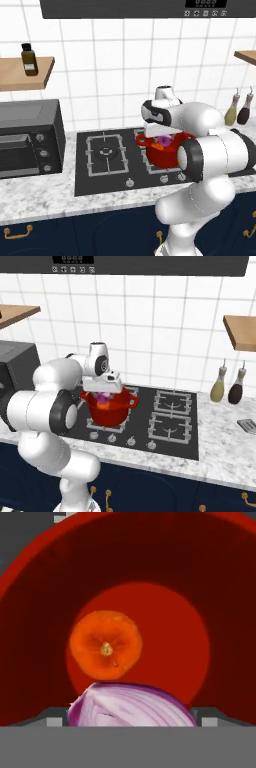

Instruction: Put the squash and onion in the pot. Retrieve the spatula and lightly stir the vegetables in the pot.

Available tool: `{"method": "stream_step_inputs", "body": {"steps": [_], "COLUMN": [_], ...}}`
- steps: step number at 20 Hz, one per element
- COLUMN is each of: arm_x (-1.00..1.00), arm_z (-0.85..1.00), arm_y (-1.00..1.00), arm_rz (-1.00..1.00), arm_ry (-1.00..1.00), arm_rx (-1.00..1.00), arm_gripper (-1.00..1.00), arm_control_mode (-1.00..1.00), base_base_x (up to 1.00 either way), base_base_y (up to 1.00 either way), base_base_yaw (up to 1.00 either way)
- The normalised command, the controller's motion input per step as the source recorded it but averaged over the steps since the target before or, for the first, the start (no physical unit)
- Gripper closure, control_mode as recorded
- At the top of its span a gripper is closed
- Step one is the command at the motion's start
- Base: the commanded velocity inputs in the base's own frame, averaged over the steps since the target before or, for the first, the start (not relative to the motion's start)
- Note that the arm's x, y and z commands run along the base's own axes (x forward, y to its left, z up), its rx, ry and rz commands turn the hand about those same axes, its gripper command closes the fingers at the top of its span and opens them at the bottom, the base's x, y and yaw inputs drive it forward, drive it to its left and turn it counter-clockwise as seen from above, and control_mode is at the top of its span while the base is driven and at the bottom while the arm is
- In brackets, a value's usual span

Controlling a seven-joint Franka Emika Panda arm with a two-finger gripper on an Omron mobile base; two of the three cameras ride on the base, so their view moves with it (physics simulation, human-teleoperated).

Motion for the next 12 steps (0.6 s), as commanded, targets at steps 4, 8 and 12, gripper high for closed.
{"method": "stream_step_inputs", "body": {"steps": [4,8,12], "arm_x": [0.14,0.02,0.0], "arm_z": [-0.51,-0.45,-0.32], "arm_y": [-0.14,-0.06,-0.01], "arm_rz": [0.0,0.0,0.0], "arm_ry": [-0.05,-0.09,-0.08], "arm_rx": [0.06,0.03,0.03], "arm_gripper": [1.0,1.0,-1.0], "arm_control_mode": [-1.0,-1.0,-1.0], "base_base_x": [0.0,0.0,0.0], "base_base_y": [0.0,0.0,0.0], "base_base_yaw": [0.0,0.0,0.0]}}
